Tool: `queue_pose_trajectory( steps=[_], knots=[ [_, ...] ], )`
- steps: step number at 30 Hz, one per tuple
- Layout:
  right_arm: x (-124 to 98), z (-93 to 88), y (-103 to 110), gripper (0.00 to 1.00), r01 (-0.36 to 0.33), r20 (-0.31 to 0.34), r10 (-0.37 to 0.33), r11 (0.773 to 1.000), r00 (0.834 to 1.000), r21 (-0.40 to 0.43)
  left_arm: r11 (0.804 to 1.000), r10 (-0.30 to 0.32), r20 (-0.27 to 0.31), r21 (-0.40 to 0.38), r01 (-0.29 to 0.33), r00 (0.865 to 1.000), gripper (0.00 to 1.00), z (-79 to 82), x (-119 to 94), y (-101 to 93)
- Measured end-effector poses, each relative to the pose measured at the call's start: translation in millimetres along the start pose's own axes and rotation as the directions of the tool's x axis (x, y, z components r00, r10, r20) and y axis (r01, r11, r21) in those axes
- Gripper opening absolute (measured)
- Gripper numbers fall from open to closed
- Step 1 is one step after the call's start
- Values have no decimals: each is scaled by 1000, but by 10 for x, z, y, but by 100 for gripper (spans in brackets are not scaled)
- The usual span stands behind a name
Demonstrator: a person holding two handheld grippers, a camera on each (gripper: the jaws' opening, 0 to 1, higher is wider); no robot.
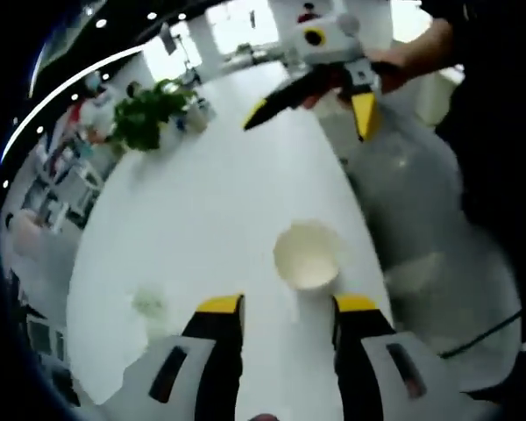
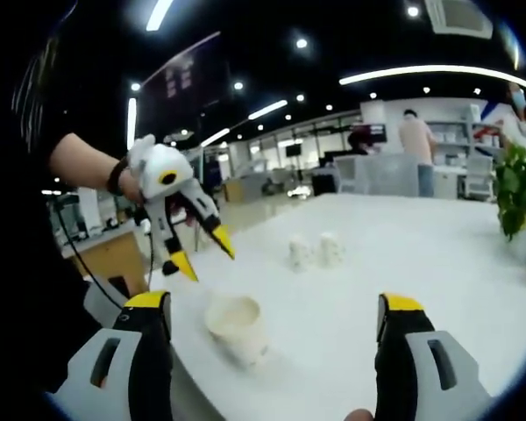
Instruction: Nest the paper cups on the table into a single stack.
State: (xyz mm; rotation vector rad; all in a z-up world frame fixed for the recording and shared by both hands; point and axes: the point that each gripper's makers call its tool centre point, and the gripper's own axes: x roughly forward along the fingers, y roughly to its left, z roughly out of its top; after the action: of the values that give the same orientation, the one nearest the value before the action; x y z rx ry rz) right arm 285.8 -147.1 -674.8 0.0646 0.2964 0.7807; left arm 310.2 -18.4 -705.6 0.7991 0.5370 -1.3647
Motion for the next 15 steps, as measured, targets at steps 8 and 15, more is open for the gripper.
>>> queue_pose_trajectory(
  steps=[8,15],
  knots=[
    [23,56,27,96,-13,-9,12,1000,1000,-10,970,150,112,-206,-125,982,55,-7,-194,264],
    [97,121,-20,96,-21,-13,21,1000,1000,-2,908,275,178,-371,-194,945,68,-29,-401,438]
  ],
)
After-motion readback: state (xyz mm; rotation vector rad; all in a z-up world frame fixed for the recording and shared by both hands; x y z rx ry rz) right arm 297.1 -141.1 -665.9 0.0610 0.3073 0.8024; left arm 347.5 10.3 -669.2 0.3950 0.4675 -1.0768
